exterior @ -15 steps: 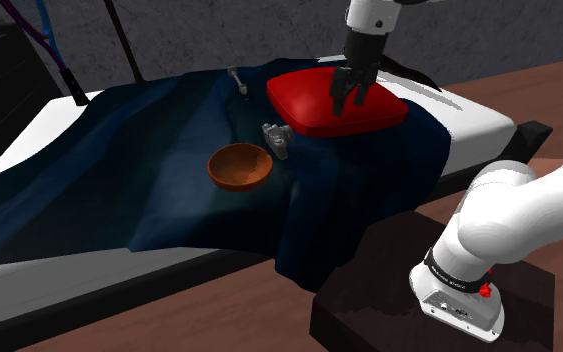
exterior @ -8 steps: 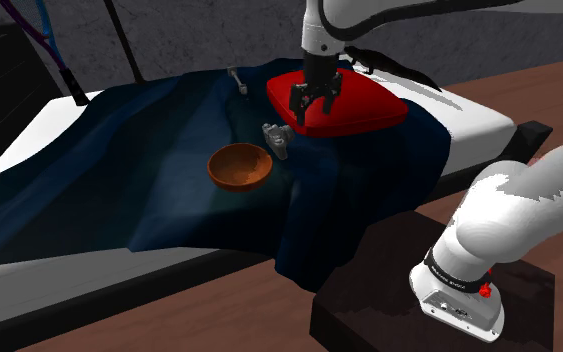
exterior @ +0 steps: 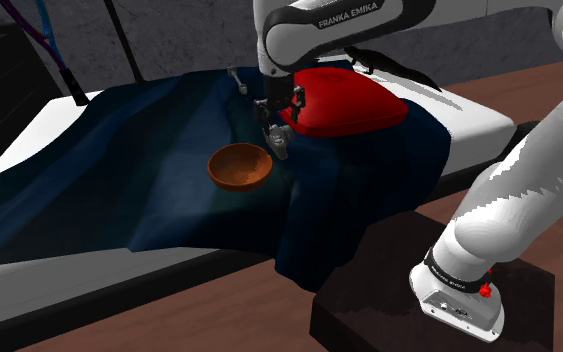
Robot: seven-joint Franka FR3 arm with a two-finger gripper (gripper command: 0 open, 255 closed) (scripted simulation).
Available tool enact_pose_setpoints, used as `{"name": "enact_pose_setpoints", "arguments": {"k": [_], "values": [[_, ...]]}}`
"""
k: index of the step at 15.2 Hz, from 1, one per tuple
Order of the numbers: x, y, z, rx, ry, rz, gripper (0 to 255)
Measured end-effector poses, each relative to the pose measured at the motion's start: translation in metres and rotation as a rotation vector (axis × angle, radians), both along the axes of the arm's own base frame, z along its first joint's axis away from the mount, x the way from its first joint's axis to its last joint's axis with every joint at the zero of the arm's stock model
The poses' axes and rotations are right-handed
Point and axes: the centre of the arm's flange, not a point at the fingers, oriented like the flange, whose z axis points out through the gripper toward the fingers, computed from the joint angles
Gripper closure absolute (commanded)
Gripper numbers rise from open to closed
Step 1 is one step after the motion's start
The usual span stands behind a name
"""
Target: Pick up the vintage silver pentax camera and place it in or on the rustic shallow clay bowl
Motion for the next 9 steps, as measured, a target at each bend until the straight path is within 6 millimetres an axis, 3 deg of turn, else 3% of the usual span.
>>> {"name": "enact_pose_setpoints", "arguments": {"k": [9], "values": [[0.011,0.0,-0.044,-0.01,0.001,-0.017,0]]}}
